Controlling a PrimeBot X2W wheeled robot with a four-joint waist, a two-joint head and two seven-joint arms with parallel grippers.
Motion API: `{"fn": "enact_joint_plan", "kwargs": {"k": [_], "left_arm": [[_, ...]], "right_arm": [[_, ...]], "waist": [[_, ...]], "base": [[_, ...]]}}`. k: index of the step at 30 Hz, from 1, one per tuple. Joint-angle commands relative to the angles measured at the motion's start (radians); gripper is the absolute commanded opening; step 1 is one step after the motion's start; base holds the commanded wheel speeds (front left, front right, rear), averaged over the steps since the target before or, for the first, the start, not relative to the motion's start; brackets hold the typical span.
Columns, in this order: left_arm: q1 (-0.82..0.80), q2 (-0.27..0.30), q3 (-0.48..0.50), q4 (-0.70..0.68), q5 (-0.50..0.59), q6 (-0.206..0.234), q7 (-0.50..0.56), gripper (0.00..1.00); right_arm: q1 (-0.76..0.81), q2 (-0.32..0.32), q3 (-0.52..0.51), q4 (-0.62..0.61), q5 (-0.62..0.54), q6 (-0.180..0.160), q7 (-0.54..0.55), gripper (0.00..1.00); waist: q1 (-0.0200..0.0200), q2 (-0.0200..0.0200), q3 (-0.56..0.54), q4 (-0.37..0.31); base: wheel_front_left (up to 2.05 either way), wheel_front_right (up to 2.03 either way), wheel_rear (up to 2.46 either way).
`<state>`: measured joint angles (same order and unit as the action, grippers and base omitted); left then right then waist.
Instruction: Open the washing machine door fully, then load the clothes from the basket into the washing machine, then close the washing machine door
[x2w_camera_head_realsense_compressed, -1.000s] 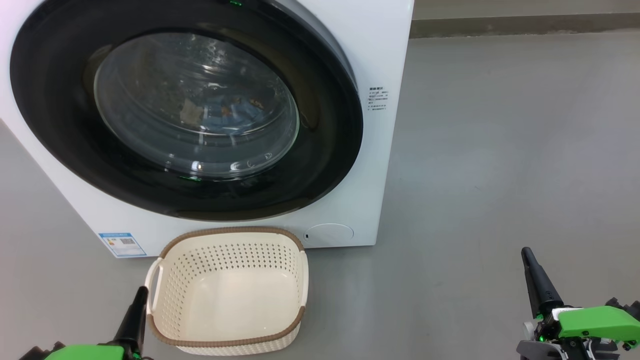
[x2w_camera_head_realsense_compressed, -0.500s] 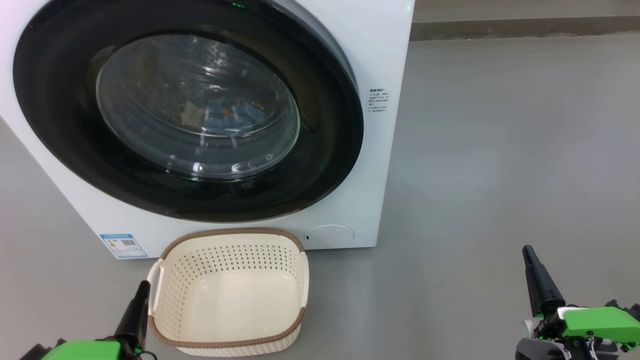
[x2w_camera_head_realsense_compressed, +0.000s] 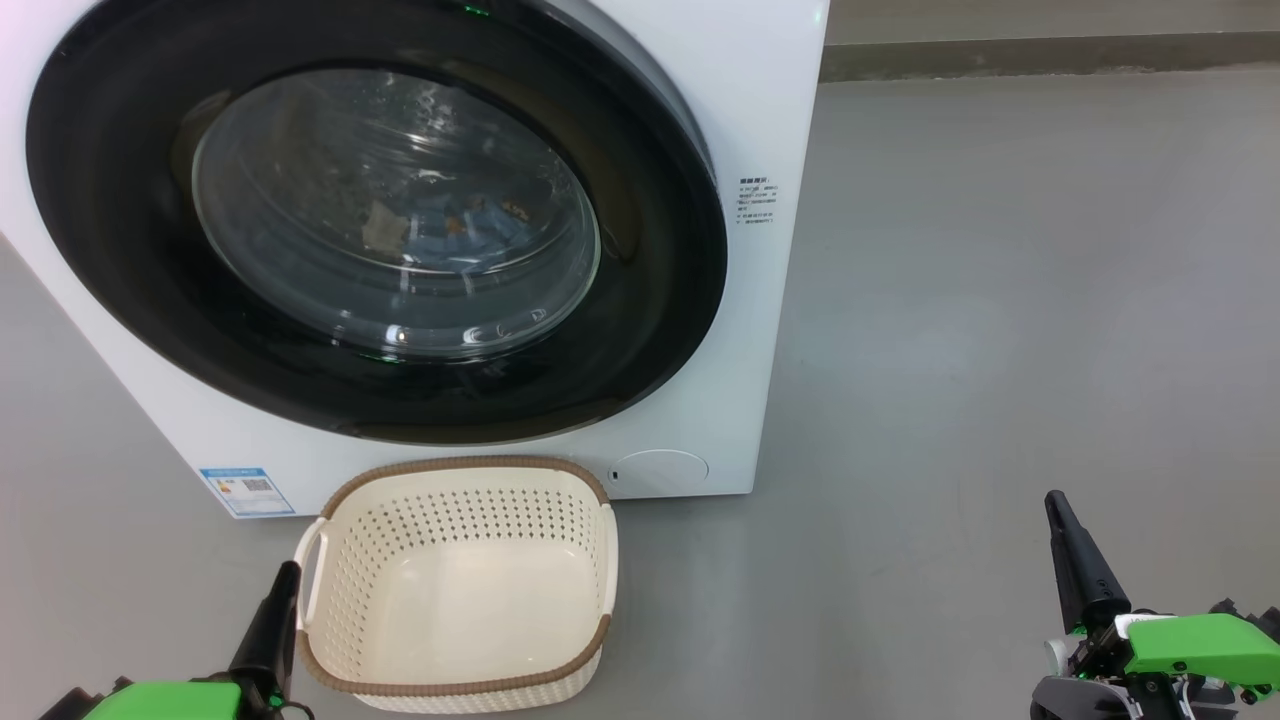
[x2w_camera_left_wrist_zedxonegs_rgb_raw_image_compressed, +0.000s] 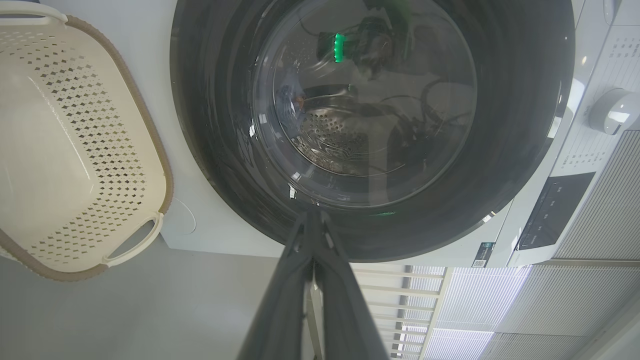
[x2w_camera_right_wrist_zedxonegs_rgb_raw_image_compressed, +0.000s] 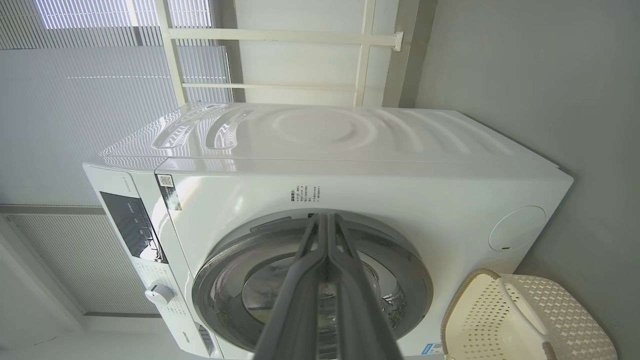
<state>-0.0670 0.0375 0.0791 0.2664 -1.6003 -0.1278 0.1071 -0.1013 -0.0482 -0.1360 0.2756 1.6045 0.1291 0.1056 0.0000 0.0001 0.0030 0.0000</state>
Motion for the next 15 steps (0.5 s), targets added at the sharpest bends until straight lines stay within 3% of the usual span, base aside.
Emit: {"fn": "enact_joint_plan", "kwargs": {"k": [1, 15], "left_arm": [[-0.041, 0.013, 0.035, -0.021, -0.008, -0.003, 0.007, 0.00], [-0.041, 0.013, 0.035, -0.021, -0.008, -0.003, 0.007, 0.00]], "right_arm": [[-0.007, -0.002, 0.022, -0.031, 0.004, 0.002, 0.008, 0.00], [-0.007, -0.002, 0.021, -0.031, 0.003, 0.002, 0.008, 0.00]], "waist": [[0.0000, -0.0001, 0.000, 0.000], [0.0000, -0.0001, 0.000, 0.000]], "base": [[0.00, 0.00, 0.00], [0.00, 0.00, 0.00]]}}
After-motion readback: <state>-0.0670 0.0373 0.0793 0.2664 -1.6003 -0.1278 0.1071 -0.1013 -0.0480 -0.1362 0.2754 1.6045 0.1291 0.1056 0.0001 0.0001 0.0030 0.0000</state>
